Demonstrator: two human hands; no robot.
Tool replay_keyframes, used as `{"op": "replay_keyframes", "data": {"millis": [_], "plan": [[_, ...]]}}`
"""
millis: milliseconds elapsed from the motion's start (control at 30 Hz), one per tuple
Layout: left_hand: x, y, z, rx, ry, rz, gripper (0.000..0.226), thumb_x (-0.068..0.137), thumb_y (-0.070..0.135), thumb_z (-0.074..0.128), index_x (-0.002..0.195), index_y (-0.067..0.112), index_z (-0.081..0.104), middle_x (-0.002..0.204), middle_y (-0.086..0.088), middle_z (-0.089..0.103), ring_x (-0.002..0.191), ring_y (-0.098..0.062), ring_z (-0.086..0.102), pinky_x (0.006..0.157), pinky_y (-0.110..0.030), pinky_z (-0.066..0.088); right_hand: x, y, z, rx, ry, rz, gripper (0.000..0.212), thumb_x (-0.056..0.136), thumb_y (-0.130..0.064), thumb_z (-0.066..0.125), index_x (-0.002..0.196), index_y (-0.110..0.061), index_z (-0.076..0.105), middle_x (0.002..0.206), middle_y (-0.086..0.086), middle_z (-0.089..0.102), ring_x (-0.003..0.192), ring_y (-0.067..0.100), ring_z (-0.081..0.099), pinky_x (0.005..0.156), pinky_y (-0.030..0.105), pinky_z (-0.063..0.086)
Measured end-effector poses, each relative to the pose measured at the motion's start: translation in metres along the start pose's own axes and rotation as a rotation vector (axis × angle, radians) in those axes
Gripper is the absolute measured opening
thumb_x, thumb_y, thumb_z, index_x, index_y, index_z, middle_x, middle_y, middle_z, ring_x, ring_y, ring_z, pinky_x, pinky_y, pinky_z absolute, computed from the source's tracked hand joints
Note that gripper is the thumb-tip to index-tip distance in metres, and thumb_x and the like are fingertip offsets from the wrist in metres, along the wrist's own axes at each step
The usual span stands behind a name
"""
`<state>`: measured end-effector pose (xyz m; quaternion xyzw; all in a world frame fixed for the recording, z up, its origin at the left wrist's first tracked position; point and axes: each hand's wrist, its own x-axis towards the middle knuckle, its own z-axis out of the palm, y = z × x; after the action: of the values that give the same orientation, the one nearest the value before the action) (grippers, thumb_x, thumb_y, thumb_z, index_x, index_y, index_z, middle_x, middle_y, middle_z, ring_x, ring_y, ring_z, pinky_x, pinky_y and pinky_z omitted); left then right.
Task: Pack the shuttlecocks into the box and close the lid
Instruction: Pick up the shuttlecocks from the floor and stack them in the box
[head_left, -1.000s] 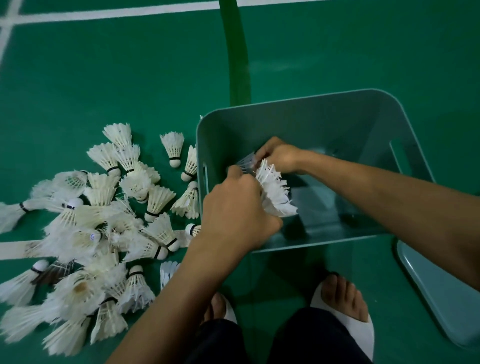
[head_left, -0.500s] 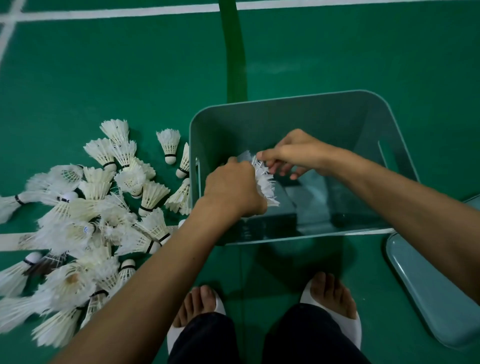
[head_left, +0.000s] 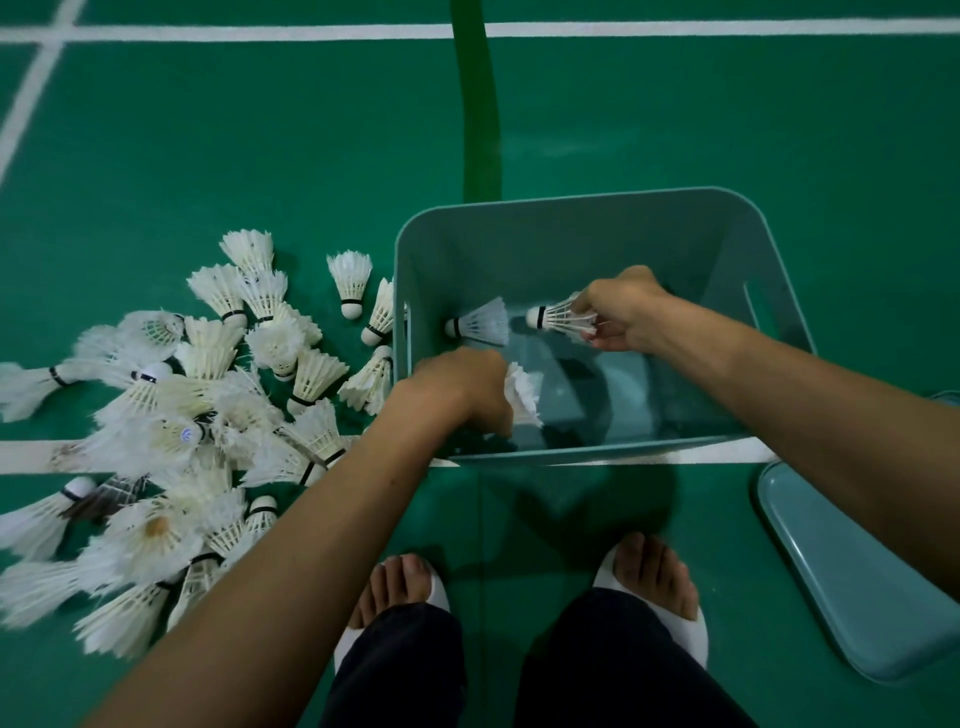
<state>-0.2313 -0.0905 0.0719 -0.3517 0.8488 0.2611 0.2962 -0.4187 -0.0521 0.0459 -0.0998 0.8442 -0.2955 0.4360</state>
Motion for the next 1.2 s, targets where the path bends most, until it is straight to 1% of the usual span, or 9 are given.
{"op": "replay_keyframes", "data": {"millis": [200,367,500,633,733,900,1067,1133,1200], "plan": [[0.007,-0.001,0.003,0.019,-0.037,0.05,0.026,0.086,0.027,0.074,0.1,0.011,0.061,0.108,-0.01,0.068,0.093,-0.031,0.064,0.085,-0.04,0.057,0.009,-0.007,0.039,-0.01,0.006,0.0,0.019,0.085,-0.005,0.072,0.07,-0.007,0.06,0.066,0.012,0.065,0.044,0.02,0.056,0.054,0.03,0.052],[0.014,-0.006,0.003,-0.024,-0.025,0.071,0.029,0.085,0.03,0.076,0.095,0.017,0.051,0.111,-0.011,0.065,0.09,-0.029,0.058,0.082,-0.037,0.053,0.015,-0.017,0.068,-0.022,-0.091,-0.038,0.011,0.093,-0.004,0.059,0.104,-0.006,0.06,0.073,0.011,0.063,0.049,0.019,0.057,0.039,0.022,0.047],[0.016,-0.005,0.0,-0.179,0.089,0.174,0.04,0.087,0.031,0.076,0.116,0.009,0.06,0.119,-0.016,0.065,0.104,-0.033,0.062,0.091,-0.039,0.053,0.011,-0.021,0.073,0.018,-0.18,-0.067,0.01,0.09,-0.003,0.062,0.088,-0.008,0.054,0.065,0.009,0.053,0.048,0.018,0.048,0.037,0.02,0.037],[0.025,-0.001,-0.001,-0.126,0.1,0.143,0.03,0.087,0.03,0.076,0.102,0.013,0.056,0.107,-0.009,0.062,0.091,-0.025,0.056,0.079,-0.035,0.047,0.001,-0.021,0.057,0.023,-0.175,-0.038,0.033,0.092,-0.038,0.067,0.093,-0.005,0.068,0.076,0.005,0.068,0.064,0.019,0.058,0.055,0.027,0.044],[0.027,0.002,-0.001,-0.118,0.128,0.099,0.031,0.087,0.032,0.076,0.098,0.016,0.052,0.113,-0.012,0.063,0.094,-0.027,0.056,0.08,-0.036,0.048,-0.003,-0.016,0.034,0.004,-0.037,-0.083,0.034,0.089,-0.039,0.067,0.093,-0.006,0.074,0.089,0.005,0.079,0.077,0.021,0.066,0.074,0.036,0.058],[0.026,0.007,0.003,-0.109,0.17,0.033,0.03,0.089,0.027,0.072,0.111,0.013,0.058,0.12,-0.012,0.065,0.105,-0.03,0.061,0.087,-0.038,0.052,-0.036,0.0,-0.005,-0.195,-0.089,-0.227,0.035,0.079,-0.045,0.078,0.08,-0.01,0.078,0.073,0.001,0.077,0.066,0.014,0.063,0.064,0.029,0.049],[0.02,0.018,-0.001,-0.154,0.268,0.087,0.022,0.093,0.031,0.062,0.109,0.016,0.057,0.117,-0.01,0.065,0.098,-0.032,0.058,0.078,-0.038,0.048,-0.06,0.013,-0.005,-0.37,-0.235,-0.46,0.027,0.08,-0.021,0.079,0.069,0.002,0.071,0.059,0.009,0.057,0.054,0.016,0.05,0.053,0.033,0.05],[0.018,0.02,-0.001,-0.197,0.283,0.093,0.025,0.092,0.032,0.065,0.105,0.015,0.052,0.119,-0.014,0.063,0.099,-0.033,0.057,0.078,-0.037,0.046,-0.052,0.014,-0.005,-0.432,-0.151,-0.473,0.02,0.078,-0.015,0.078,0.063,-0.003,0.071,0.054,0.006,0.056,0.046,0.014,0.048,0.048,0.03,0.049],[0.018,0.019,-0.002,-0.23,0.271,0.039,0.043,0.092,0.03,0.067,0.124,0.009,0.049,0.133,-0.019,0.054,0.114,-0.037,0.055,0.087,-0.04,0.047,-0.033,0.012,-0.007,-0.431,-0.021,-0.409,0.017,0.077,-0.014,0.076,0.062,-0.006,0.072,0.058,0.007,0.065,0.049,0.016,0.057,0.051,0.032,0.056]]}}
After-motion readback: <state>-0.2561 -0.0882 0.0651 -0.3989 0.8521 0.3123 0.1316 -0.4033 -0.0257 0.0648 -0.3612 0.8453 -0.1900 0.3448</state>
